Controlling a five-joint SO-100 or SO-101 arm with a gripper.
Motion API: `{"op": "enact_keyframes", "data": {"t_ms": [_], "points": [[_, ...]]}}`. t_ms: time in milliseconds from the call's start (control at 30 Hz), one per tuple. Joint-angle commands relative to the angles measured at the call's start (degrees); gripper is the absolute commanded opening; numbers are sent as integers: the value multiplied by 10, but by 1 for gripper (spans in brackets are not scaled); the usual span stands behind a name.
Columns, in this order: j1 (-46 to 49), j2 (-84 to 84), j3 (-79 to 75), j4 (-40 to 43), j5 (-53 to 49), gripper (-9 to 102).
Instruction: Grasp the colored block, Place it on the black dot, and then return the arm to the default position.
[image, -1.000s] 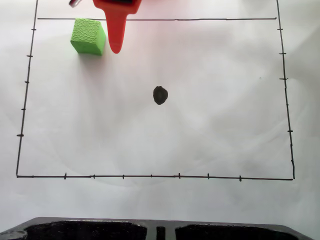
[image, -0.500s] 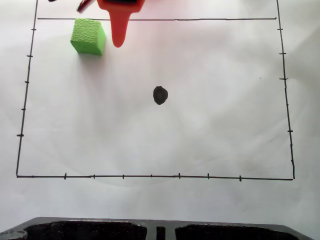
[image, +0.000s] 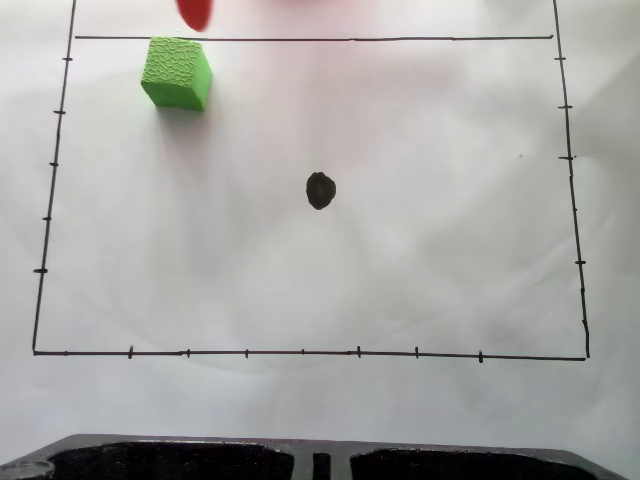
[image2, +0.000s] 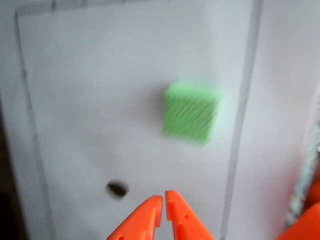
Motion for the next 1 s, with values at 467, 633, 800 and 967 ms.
{"op": "enact_keyframes", "data": {"t_ms": [467, 633, 800, 967], "points": [[130, -51, 29, -25, -64, 21], [138, -63, 45, -24, -70, 29], [138, -84, 52, -43, -71, 34], [128, -116, 54, -70, -66, 35]]}}
